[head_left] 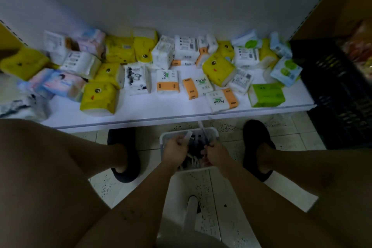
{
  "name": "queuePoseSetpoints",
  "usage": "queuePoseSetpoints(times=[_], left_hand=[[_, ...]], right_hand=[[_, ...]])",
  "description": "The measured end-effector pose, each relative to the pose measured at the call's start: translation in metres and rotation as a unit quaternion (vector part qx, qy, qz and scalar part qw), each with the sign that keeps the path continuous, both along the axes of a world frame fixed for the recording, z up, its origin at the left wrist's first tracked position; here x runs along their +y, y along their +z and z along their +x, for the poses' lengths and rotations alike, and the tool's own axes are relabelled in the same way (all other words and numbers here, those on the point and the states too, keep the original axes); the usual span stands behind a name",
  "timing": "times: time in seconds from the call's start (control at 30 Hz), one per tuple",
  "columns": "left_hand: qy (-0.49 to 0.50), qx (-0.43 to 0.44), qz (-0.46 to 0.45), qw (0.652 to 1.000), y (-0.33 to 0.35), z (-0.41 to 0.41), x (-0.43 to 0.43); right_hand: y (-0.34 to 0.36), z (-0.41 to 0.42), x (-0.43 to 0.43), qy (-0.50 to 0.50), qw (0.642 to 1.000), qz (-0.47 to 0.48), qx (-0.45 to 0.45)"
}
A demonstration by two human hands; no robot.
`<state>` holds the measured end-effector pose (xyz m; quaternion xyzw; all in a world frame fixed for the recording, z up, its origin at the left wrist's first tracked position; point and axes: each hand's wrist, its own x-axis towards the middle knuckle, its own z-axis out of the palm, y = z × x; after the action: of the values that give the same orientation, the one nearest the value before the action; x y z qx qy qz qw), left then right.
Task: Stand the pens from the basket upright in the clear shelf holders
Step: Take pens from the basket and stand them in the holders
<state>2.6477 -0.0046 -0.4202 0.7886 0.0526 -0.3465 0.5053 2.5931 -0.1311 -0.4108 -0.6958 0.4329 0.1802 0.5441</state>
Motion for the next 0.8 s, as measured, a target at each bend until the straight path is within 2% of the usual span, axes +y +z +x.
queuePoseSetpoints(times=[0.1, 0.2, 0.37, 0.47, 0.53, 0.8], left_hand=[[0.005, -0.014, -0.063, 0.998, 0.030, 0.001, 0.000], [0.026, -0.022, -0.118, 0.992, 0.062, 0.005, -0.003], [-0.024, -0.149, -0.061, 0.987, 0.106, 0.022, -0.008], [-0.030, -0.223, -0.075, 0.971, 0.133, 0.028, -0.008], [-0.029, -0.243, -0.112, 0.963, 0.154, 0.030, -0.011], [-0.021, -0.321, -0.201, 0.925, 0.250, 0.048, -0.034]], right_hand=[[0.021, -0.003, 0.004, 0.038, 0.995, -0.077, -0.055], [0.047, -0.001, 0.009, 0.028, 0.991, -0.085, -0.101], [0.085, 0.005, 0.010, 0.002, 0.975, -0.135, -0.176], [0.117, 0.008, 0.008, 0.006, 0.952, -0.178, -0.249], [0.137, 0.010, 0.005, 0.004, 0.931, -0.203, -0.303], [0.219, 0.032, -0.021, -0.041, 0.896, -0.108, -0.428]])
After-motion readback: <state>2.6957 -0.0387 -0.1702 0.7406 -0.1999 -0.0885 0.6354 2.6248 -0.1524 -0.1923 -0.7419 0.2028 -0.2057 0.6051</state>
